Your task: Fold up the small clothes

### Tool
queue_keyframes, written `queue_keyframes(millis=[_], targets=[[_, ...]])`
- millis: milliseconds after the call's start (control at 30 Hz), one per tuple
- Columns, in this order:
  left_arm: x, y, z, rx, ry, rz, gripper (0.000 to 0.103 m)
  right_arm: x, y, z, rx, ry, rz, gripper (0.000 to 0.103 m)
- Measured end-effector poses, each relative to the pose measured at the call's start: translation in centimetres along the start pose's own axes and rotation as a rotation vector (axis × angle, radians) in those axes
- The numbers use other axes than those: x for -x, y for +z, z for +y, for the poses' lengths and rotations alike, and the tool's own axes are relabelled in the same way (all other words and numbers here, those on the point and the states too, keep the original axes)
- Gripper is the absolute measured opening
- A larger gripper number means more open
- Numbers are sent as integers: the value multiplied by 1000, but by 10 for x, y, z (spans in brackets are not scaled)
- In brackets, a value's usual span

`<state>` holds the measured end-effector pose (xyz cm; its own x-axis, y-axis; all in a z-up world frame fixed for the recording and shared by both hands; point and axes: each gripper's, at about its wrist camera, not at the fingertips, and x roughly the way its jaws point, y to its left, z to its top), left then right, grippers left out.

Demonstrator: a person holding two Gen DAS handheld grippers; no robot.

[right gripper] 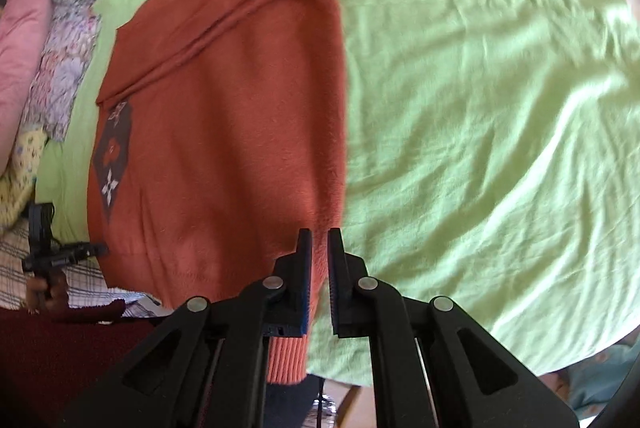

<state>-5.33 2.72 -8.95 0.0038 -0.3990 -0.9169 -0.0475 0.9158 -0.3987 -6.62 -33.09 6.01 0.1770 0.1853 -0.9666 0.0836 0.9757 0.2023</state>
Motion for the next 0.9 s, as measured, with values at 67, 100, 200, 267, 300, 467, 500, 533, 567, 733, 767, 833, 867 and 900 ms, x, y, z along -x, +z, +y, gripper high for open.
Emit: queue_keyframes(millis=[67, 100, 200, 267, 300, 467, 500, 533, 567, 733, 767, 833, 867, 900], targets=[[1, -7, 1, -13, 5, 7, 51, -11, -1, -3, -28, 28, 20, 19], [-1, -9, -2, -22, 15, 10, 52, -16, -1, -2, -34, 33, 27, 23], [-7, -12, -10, -43, 39, 14, 52, -21, -6, -1, -21, 50, 14, 30], [-8, -12, -12, -49, 46, 9, 51, -21, -7, 0, -17, 59, 9, 30], [-9, -11, -13, -56, 50, 7, 48, -21, -7, -3, -23, 67, 10, 30], [-5, -10, -7, -86, 53, -11, 7, -22, -4, 2, 18, 55, 38, 4], [-2, -10, -5, -80, 37, -17, 6, -21, -4, 3, 24, 49, 32, 4], [3, -10, -4, -77, 28, -32, 5, -19, -4, 4, 25, 50, 26, 4], [8, -10, -5, -77, 20, -55, 5, -14, -3, 3, 12, 56, 9, 4], [49, -3, -16, -87, -77, -194, 4, 21, 11, -8, -76, 131, -114, 3], [57, 1, -19, -94, -84, -216, 4, 28, 15, -8, -82, 143, -136, 3], [71, 12, -21, -97, -105, -252, 4, 40, 26, -4, -77, 165, -174, 3], [78, 18, -22, -98, -116, -274, 4, 45, 32, 0, -69, 174, -194, 3], [86, 25, -21, -99, -123, -293, 4, 49, 38, 3, -61, 180, -209, 3]])
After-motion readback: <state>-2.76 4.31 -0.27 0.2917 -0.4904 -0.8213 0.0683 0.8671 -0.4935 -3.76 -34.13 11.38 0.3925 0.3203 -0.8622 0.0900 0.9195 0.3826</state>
